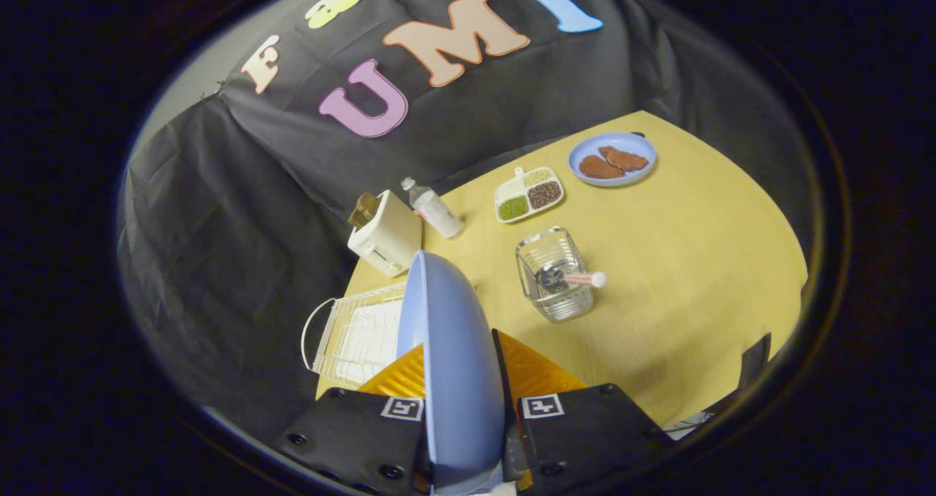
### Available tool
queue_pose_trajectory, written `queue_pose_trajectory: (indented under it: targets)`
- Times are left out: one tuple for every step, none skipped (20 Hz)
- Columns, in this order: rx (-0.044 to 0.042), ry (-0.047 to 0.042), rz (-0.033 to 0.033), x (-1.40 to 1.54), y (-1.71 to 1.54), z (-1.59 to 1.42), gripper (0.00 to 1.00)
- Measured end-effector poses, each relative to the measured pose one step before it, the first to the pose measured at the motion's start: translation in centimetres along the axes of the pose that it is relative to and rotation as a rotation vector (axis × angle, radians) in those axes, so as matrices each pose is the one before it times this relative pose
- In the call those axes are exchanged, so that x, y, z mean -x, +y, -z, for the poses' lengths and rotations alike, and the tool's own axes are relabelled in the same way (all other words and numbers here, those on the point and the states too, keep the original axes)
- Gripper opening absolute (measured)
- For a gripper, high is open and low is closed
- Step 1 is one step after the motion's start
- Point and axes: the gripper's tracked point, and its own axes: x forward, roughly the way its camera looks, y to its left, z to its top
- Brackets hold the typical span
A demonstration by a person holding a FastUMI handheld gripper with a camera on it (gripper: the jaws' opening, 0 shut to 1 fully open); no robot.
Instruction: Take the plate from the dish rack, then take the spoon from the basket and place it into the plate.
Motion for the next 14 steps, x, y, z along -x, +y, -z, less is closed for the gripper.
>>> queue_pose_trajectory:
  targets:
    - [-0.01878, 0.00304, 0.00241, 0.16, -1.349, 0.627, 0.34]
    - [-0.01533, 0.00577, 0.01251, -0.072, -1.671, 0.964, 0.34]
    - [-0.01579, 0.00712, 0.01932, -0.304, -1.621, 0.706, 0.34]
    - [-0.01562, 0.01079, 0.01869, -0.216, -1.517, 0.913, 0.34]
    - [-0.01473, 0.01357, 0.01072, -0.371, -1.289, 0.785, 0.34]
    - [-0.01482, 0.01572, 0.00278, -0.322, -0.923, 0.737, 0.34]
    - [-0.0132, 0.01251, -0.00016, -0.335, -0.878, 0.51, 0.34]
    - [-0.01055, 0.01069, 0.00456, -0.33, -0.829, 0.463, 0.34]
    - [-0.00896, 0.01036, 0.00959, -0.363, -0.8, 0.406, 0.34]
    - [-0.00555, 0.01113, 0.00861, -0.412, -0.586, 0.427, 0.34]
    - [-0.00363, 0.00652, 0.00556, -0.36, -0.481, 0.199, 0.34]
    - [-0.00261, 0.00358, 0.00585, -0.359, -0.41, 0.056, 0.34]
    - [-0.00249, 0.00337, 0.00713, -0.44, -0.433, 0.09, 0.34]
    - [-0.00226, 0.0071, 0.00936, -0.478, -0.361, 0.213, 0.34]
